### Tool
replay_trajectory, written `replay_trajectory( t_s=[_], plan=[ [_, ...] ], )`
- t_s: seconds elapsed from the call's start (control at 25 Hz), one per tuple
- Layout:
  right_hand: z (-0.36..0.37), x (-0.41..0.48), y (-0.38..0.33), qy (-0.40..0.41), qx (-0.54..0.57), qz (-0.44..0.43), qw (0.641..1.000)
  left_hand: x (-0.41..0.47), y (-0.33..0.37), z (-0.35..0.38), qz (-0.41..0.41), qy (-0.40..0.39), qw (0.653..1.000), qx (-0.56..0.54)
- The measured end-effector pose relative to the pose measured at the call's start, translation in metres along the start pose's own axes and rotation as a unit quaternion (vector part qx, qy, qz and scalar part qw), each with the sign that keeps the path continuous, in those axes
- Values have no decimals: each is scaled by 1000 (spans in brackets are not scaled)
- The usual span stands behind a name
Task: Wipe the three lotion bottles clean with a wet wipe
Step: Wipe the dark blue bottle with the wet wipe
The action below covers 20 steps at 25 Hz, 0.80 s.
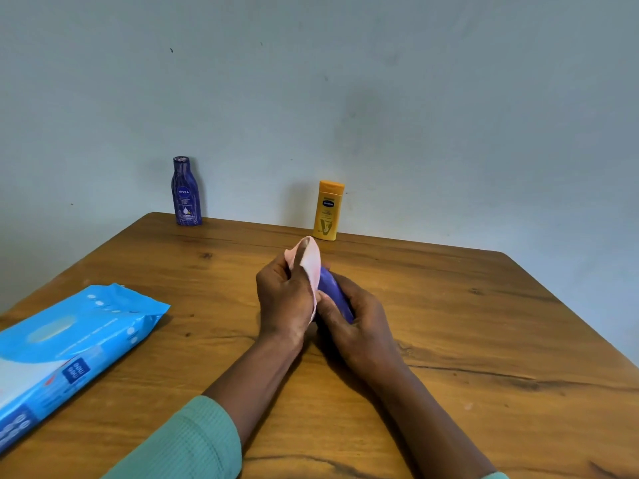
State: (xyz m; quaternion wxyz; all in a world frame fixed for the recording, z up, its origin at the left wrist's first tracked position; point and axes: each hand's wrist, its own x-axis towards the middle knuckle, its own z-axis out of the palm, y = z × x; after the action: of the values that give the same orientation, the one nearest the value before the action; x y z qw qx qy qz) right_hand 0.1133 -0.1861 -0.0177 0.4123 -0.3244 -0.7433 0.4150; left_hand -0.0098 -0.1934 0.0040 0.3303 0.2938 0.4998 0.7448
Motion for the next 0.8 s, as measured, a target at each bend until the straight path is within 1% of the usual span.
replay_trajectory(
  t_s=[0.08,0.12,0.2,0.28,0.32,0.4,0.44,0.52,0.6,0.64,0.72,0.8],
  plan=[
    [4,1,1,20,-47,-29,998,-2,0,0,42,11,998,41],
    [3,1,2,30,-53,-40,997,-3,1,2,46,4,998,45],
    [1,1,2,33,-24,-37,998,-5,4,4,26,-5,999,21],
    [-2,1,-1,27,32,-23,999,-8,8,4,33,-23,999,12],
    [-3,2,-1,25,53,-23,998,-9,7,3,59,-46,997,34],
    [-4,2,1,29,62,-25,997,-14,5,3,109,-91,982,125],
    [-4,2,2,30,48,-24,998,-14,3,3,132,-94,971,175],
    [-4,3,6,31,-1,-36,999,-14,3,5,173,-53,959,216],
    [1,3,5,23,-16,-48,998,-9,-1,2,204,-10,957,205],
    [3,2,4,17,-3,-44,999,-7,-2,-1,212,-10,957,198],
    [3,2,2,10,37,-30,999,-4,-6,-7,222,-38,957,183],
    [1,1,1,18,107,-16,994,-8,-3,-4,238,-90,951,179]
  ],
)
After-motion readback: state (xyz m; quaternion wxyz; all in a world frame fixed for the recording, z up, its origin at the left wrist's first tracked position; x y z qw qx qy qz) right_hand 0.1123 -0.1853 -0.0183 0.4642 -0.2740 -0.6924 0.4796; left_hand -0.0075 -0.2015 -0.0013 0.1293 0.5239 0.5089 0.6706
